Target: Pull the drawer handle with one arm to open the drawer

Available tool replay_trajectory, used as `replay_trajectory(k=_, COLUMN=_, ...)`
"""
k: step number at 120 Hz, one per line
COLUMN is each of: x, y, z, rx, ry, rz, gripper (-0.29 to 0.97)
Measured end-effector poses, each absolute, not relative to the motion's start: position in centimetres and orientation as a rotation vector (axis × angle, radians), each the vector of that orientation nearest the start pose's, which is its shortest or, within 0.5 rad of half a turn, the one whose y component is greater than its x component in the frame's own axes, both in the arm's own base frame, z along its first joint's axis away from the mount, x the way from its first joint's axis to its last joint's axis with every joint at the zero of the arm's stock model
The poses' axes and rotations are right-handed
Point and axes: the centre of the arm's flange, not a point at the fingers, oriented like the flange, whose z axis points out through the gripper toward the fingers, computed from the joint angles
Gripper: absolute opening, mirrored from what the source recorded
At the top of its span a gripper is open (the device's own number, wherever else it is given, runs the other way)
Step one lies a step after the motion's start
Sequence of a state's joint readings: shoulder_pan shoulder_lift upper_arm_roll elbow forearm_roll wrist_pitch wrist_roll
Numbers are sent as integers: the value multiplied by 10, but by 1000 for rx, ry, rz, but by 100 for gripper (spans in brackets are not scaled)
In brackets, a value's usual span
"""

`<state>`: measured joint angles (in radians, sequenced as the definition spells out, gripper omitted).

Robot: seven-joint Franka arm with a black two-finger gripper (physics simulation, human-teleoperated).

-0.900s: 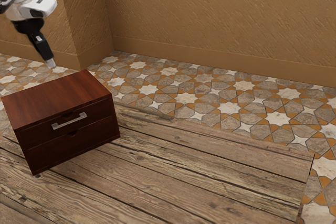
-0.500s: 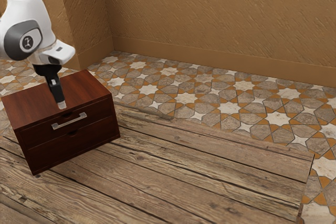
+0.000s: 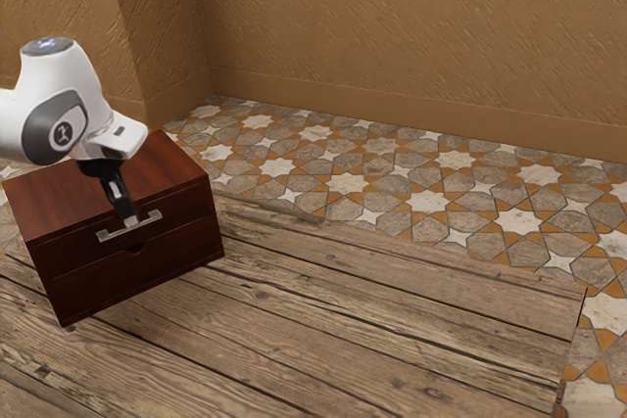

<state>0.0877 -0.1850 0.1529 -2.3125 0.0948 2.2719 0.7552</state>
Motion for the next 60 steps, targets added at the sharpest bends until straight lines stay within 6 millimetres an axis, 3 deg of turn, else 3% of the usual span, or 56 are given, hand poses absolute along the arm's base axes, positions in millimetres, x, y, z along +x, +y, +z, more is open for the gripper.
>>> replay_trajectory(k=34, x=478, y=126, z=413, rx=-2918, ry=780, rz=-177, gripper=27)
replay_trajectory(k=60, x=479, y=141, z=398, rx=-2933, ry=715, rz=-169, gripper=24)
